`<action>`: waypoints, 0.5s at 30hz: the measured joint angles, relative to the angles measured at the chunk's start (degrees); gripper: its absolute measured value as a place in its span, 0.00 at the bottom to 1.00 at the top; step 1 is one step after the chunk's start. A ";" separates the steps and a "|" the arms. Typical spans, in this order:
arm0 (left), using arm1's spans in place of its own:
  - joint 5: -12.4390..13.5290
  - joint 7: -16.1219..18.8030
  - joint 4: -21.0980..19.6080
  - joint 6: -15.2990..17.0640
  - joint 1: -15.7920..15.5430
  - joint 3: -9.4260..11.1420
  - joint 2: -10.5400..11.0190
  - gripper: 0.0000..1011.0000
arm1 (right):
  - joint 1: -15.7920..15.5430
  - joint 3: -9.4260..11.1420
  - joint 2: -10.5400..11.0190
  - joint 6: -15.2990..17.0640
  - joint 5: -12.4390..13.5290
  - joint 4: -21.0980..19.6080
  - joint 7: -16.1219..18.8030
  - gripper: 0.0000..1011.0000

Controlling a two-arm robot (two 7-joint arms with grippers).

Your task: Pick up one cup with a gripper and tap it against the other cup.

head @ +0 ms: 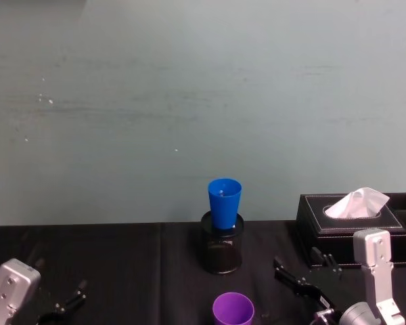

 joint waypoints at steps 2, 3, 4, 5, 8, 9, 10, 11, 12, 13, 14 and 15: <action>0.00 0.00 0.00 0.00 0.00 0.00 0.00 0.99 | 0.00 0.00 0.00 0.00 0.00 0.00 0.00 0.99; 0.00 0.00 0.00 0.00 0.00 0.00 0.00 0.99 | 0.00 0.00 0.00 0.00 0.00 0.00 0.00 0.99; 0.00 0.00 0.00 0.00 0.00 0.00 0.00 0.99 | 0.00 0.00 0.00 0.00 0.00 0.00 0.00 0.99; 0.00 0.00 0.00 0.00 0.00 0.00 0.00 0.99 | 0.00 0.00 0.00 0.00 0.00 0.00 0.00 0.99; 0.00 0.00 0.00 0.00 0.00 0.00 0.00 0.99 | 0.00 0.00 0.00 0.00 0.00 0.00 0.00 0.99; 0.00 0.00 0.00 0.00 0.00 0.00 0.00 0.99 | 0.00 0.00 0.00 0.00 0.00 0.00 0.00 0.99; 0.00 0.00 0.00 0.00 0.00 0.00 0.00 0.99 | 0.00 0.00 0.00 0.00 0.00 0.00 0.00 0.99; 0.00 0.00 0.00 0.00 0.00 0.00 0.00 0.99 | 0.00 0.00 0.00 0.00 0.00 0.00 0.00 0.99; 0.00 0.00 0.00 0.00 0.00 0.00 0.00 0.99 | 0.00 0.00 0.00 0.00 0.00 0.00 0.00 0.99; 0.00 0.00 0.00 0.00 0.00 0.00 0.00 0.99 | 0.00 0.00 0.00 0.00 0.00 0.00 0.00 0.99; 0.00 0.00 0.00 0.00 0.00 0.00 0.00 0.99 | 0.00 0.00 0.00 0.00 0.00 0.00 0.00 0.99; 0.00 0.00 0.00 0.00 0.00 0.00 0.00 0.99 | 0.00 0.00 0.00 0.00 0.00 0.00 0.00 0.99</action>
